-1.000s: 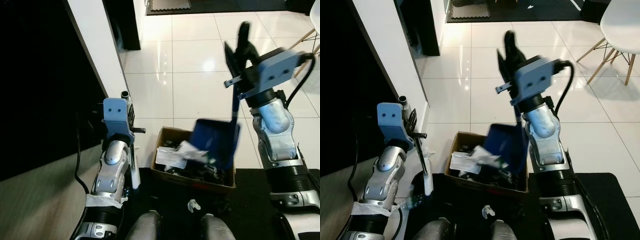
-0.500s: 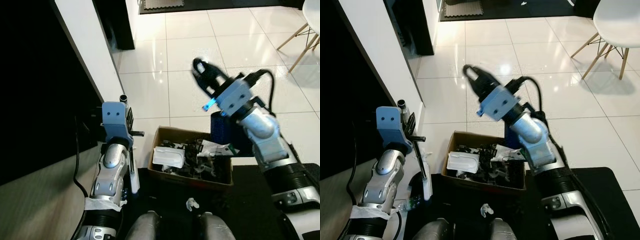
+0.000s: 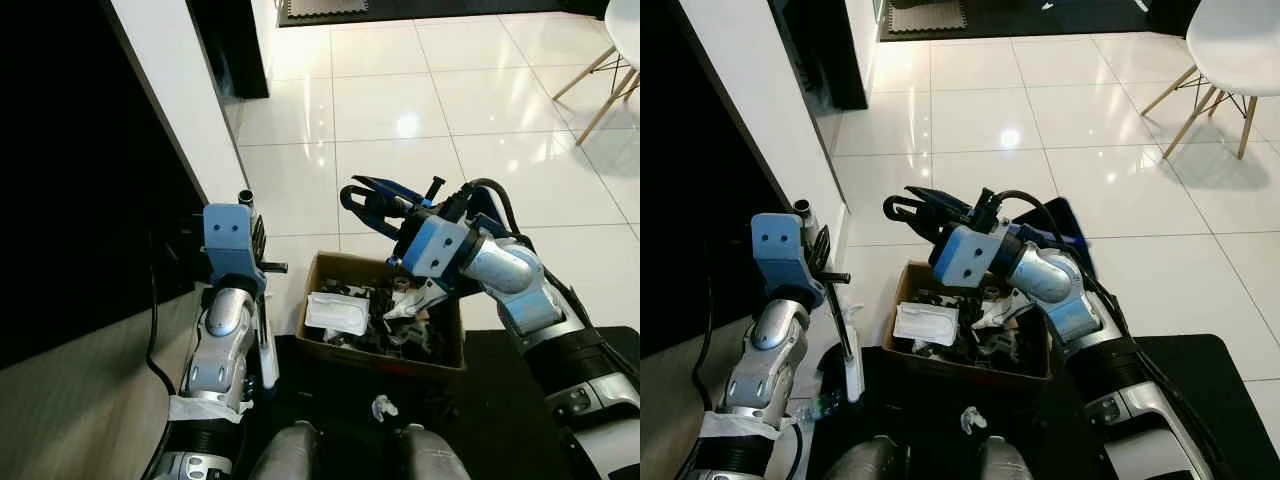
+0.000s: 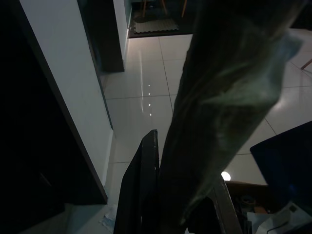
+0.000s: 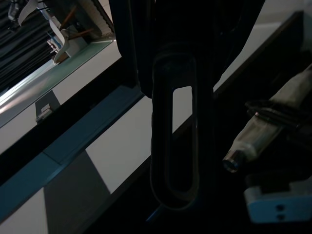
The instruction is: Sweep floor
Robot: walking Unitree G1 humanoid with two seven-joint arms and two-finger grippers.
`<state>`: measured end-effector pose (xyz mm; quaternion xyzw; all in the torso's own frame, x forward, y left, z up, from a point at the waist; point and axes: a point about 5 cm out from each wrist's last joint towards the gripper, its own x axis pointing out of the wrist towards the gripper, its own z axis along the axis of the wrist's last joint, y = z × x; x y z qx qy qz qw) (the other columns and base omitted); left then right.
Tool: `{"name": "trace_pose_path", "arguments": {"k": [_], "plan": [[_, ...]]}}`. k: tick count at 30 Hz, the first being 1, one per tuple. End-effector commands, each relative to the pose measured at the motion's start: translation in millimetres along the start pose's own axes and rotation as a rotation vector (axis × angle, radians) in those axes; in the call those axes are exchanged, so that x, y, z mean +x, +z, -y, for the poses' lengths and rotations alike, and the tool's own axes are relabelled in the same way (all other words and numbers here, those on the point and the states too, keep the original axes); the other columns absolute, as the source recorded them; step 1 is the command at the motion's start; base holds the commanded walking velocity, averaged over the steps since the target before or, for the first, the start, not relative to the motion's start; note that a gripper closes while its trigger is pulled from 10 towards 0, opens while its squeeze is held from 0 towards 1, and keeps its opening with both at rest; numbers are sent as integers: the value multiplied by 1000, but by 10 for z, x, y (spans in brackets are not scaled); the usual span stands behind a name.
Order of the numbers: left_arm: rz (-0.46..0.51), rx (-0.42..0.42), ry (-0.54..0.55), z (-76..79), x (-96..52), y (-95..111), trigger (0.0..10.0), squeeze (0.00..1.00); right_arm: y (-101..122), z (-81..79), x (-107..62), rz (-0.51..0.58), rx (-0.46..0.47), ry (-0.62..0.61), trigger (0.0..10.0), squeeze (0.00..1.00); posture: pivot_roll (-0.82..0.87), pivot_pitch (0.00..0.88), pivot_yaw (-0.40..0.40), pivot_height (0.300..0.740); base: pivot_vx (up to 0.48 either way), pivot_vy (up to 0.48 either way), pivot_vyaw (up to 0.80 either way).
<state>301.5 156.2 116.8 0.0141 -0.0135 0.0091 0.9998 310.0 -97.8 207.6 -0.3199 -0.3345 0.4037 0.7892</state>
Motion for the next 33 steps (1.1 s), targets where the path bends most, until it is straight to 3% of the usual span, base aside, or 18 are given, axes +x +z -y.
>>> {"name": "trace_pose_path", "arguments": {"k": [1, 4, 6, 8, 13, 24, 28, 30, 32, 33], "plan": [[17, 22, 11, -34, 1, 16, 10000, 0, 226, 210, 104, 98, -64, -17, 10000, 0, -32, 86, 40, 740, 0, 0, 0], [17, 23, 6, -28, 9, 15, 10000, 0, 388, 388, 133, 154, -68, -58, 10000, 0, -36, 86, 43, 740, 0, 0, 0], [17, 24, 5, -26, 10, 15, 10000, 0, 423, 421, 137, 168, -67, -67, 10000, 0, -36, 86, 43, 740, 0, 0, 0], [17, 23, 1, -16, 22, 17, 10000, 0, 579, 582, 157, 226, -72, -115, 10000, 0, -42, 86, 46, 740, 0, 0, 0], [18, 20, -7, 11, 35, 21, 10000, 0, 649, 707, 144, 246, -99, -146, 10000, 0, -46, 84, 46, 740, 0, 0, 0], [21, 20, -6, 13, 45, 25, 10000, 0, 577, 795, 77, 211, -29, -261, 10000, 0, -40, 81, 43, 740, 0, 0, 0], [23, 20, -1, 3, 43, 29, 10000, 0, 501, 814, 38, 157, -91, -282, 10000, 0, -39, 81, 41, 740, 0, 0, 0], [22, 19, 0, 1, 34, 21, 10000, 0, 362, 801, -17, 95, -155, -376, 10000, 0, -39, 82, 41, 740, 0, 0, 0], [22, 18, -1, 4, 33, 20, 10000, 0, 337, 803, -29, 95, -129, -418, 10000, 0, -39, 82, 41, 740, 0, 0, 0], [22, 17, -2, 10, 34, 22, 10000, 0, 260, 818, -60, 87, -65, -524, 10000, 0, -39, 83, 41, 740, 0, 0, 0]]}}
